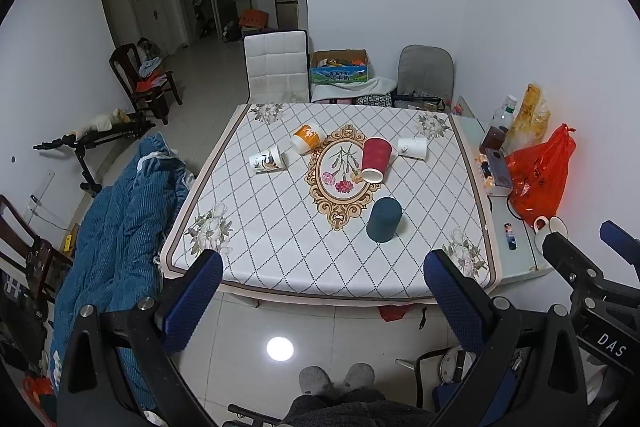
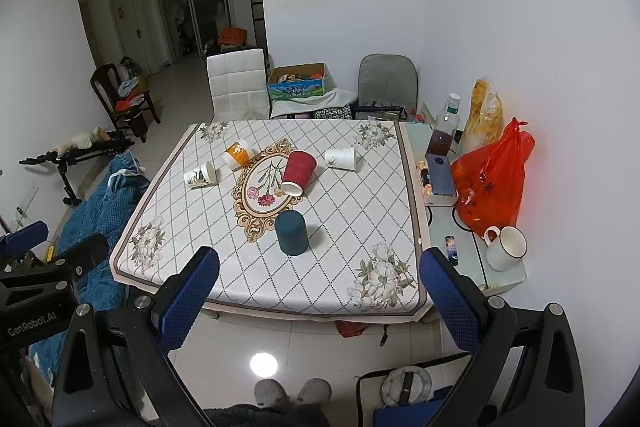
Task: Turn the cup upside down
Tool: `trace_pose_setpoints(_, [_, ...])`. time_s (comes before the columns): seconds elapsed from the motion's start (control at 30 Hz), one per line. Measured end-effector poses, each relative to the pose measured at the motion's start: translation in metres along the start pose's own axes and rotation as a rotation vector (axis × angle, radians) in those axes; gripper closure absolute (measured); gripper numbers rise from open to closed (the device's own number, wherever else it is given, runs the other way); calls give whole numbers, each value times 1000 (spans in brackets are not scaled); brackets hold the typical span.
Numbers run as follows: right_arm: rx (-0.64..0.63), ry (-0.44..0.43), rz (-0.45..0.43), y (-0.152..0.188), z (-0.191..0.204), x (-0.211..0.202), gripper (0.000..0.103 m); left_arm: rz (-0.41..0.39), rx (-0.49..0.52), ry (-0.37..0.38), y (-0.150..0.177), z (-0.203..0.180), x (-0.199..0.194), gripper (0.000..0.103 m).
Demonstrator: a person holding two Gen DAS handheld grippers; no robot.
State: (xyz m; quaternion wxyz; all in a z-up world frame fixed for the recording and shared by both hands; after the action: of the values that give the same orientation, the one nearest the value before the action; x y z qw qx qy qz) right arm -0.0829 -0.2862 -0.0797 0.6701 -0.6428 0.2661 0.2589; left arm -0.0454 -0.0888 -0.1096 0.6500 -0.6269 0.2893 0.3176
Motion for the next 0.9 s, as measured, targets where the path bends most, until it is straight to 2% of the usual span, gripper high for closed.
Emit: trace_pose_setpoints(0.9, [4, -11, 15, 12, 5, 9, 1, -3, -8, -2, -1, -4, 4, 0])
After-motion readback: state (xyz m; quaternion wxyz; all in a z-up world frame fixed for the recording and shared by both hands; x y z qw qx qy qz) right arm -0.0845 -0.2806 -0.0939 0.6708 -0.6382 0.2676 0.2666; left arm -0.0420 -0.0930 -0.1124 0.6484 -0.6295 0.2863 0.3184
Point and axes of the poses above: each gripper's, at about its wrist camera, not at the fingertips, and x roughly the way its jaws point, z to its left, y to its underside, the point moved 10 cm from there along x, roughly the way its jaws point, and after that the axes turned 3 degrees about -y, right-handed, at the moved point
